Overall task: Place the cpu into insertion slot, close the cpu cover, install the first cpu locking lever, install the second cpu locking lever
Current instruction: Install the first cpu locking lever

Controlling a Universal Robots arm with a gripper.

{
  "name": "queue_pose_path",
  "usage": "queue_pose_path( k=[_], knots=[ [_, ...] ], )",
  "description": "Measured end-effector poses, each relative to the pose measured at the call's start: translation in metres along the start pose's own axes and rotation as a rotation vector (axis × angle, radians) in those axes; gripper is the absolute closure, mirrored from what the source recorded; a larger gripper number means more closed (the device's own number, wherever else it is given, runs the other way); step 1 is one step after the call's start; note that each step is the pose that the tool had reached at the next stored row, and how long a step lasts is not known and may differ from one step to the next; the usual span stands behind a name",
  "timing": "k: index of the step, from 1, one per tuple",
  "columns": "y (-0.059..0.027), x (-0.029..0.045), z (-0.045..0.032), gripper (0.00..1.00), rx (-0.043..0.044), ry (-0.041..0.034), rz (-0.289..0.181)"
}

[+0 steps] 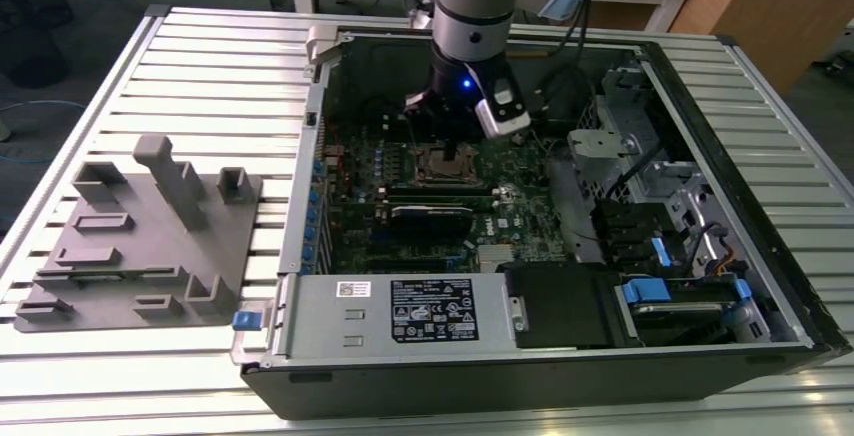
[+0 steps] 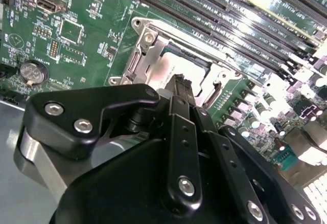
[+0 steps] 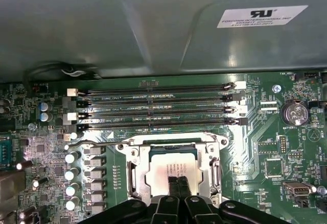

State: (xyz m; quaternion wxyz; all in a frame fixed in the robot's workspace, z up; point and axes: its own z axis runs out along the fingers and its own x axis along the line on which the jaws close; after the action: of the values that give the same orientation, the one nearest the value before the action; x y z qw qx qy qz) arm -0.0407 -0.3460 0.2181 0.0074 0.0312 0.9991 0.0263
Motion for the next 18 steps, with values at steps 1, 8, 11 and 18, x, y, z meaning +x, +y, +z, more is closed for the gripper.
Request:
queue_pose_path(
  k=[1,8,11,18],
  knots=[
    [0.0001,0.0,-0.0008,0.9,0.0,0.0,0.0],
    [0.0004,-0.0001,-0.0061,0.9,-0.0002,-0.0001,0.0],
    [0.0004,-0.0001,-0.0061,0.9,-0.0003,-0.0002,0.0],
    [0.0004,-0.0001,-0.0062,0.9,-0.0001,-0.0001,0.0]
  ],
)
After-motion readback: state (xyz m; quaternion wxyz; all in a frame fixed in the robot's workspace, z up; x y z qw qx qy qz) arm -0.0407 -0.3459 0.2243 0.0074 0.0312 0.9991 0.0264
